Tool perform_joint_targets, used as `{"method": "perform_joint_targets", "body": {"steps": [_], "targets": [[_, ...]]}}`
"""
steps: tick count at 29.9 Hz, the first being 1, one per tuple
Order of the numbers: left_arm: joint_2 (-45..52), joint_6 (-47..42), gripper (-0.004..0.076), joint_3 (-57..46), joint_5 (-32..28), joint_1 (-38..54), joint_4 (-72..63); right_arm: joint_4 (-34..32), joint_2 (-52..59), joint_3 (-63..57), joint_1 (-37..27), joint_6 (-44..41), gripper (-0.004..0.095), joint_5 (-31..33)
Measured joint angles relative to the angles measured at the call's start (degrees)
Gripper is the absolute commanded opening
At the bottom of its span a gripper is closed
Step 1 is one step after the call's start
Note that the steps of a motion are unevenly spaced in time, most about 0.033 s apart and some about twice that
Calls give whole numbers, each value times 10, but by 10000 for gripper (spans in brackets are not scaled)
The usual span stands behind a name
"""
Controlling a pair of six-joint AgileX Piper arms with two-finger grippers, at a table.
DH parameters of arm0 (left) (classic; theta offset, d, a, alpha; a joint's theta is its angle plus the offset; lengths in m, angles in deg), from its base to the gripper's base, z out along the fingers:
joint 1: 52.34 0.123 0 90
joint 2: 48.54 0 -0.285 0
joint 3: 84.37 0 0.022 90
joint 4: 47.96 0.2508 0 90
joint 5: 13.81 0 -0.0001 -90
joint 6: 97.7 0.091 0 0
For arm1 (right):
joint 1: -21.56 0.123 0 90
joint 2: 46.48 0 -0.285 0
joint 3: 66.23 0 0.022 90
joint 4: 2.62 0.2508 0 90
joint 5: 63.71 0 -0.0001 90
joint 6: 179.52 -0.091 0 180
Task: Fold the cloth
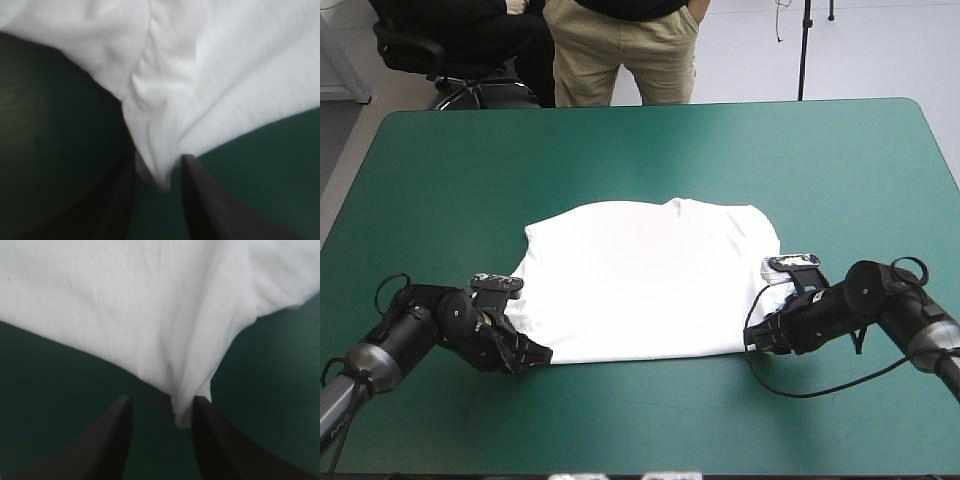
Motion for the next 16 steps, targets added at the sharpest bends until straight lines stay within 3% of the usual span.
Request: {"method": "perform_joint_targets", "body": {"steps": [2, 7, 16], "targets": [[0, 0, 519, 6, 24, 0, -3, 0, 0, 1, 0, -4, 590, 16], [24, -12, 498, 54, 61, 0, 5, -13, 16, 38, 0, -32, 511, 32], [62, -88, 482, 200, 94, 2, 151, -135, 35, 211, 0, -114, 504, 57]]}}
